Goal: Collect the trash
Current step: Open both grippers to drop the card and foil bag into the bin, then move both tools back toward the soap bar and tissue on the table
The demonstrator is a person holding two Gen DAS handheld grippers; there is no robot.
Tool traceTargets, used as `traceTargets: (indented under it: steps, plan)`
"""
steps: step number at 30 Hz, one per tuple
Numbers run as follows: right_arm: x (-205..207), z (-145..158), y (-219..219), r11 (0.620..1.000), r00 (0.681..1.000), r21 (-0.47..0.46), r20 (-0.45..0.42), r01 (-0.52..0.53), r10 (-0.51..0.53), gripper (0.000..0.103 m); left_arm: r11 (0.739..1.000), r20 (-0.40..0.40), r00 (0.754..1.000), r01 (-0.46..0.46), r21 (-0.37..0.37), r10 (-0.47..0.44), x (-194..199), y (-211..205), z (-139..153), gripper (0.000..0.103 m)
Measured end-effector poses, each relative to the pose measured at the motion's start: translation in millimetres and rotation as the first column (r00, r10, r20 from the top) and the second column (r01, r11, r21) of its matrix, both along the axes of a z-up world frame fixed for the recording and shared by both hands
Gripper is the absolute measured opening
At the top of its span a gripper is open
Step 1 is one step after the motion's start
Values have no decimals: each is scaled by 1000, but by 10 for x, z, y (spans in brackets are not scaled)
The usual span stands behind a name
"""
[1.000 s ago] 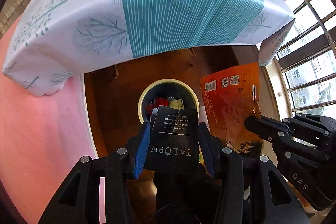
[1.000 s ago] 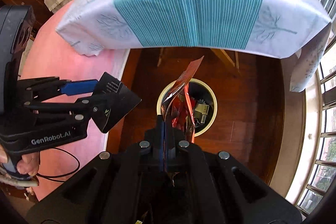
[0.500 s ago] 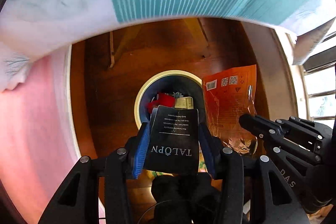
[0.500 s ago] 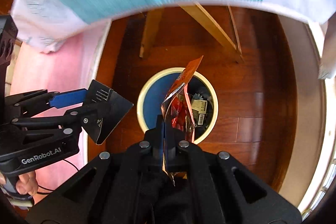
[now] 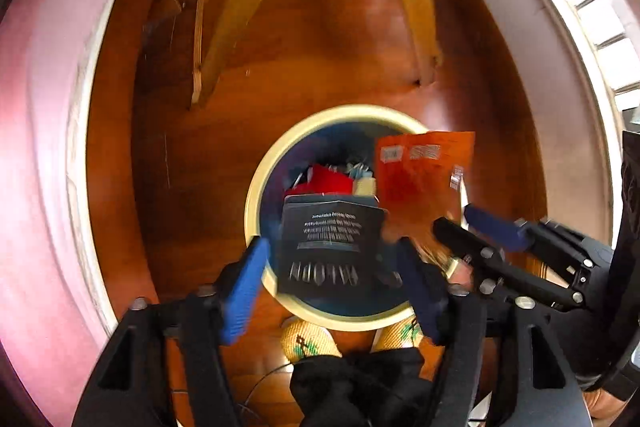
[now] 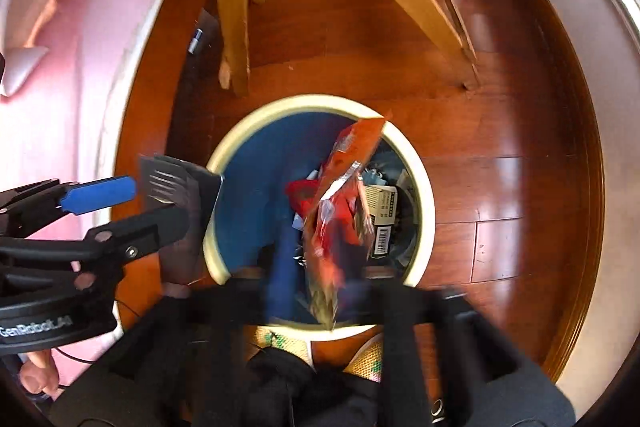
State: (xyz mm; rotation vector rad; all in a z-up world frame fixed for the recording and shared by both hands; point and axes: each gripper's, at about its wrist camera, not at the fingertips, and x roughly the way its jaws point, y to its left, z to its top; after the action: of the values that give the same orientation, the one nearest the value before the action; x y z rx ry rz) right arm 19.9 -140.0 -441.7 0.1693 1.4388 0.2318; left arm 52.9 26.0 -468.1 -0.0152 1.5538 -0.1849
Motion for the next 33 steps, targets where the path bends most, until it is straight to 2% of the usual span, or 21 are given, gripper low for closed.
traceTargets:
  steps: [1,3,11,22,26,33]
  plan:
    - [27,-71,-5,1000,1000,-7,-6,5,-5,52,1000,-3,1000,-10,5,10,13,34,-60,80]
    - [44,-160,-30,1000,1000,-8,-9,19,-19,53,1000,-7,1000,-25,9,25,28,84,-126,90]
    - [33,-138,-116,998,998,-41,-7,54,-54,56,998,38,999,-25,50,23,7,193,29,93]
    - [-157,621,-88,990,992,-60,3,125,-125,56,999,93,996,-11,53,6,-166,213,857,93]
    - [-211,1012,-58,990,993,-65,13,122,-121,57,999,129,992,-13,40,8,-258,235,1322,93]
    - [-262,1871,-52,989,990,-51,21,140,-139,60,1000,168,986,-15,18,12,-429,300,2243,93]
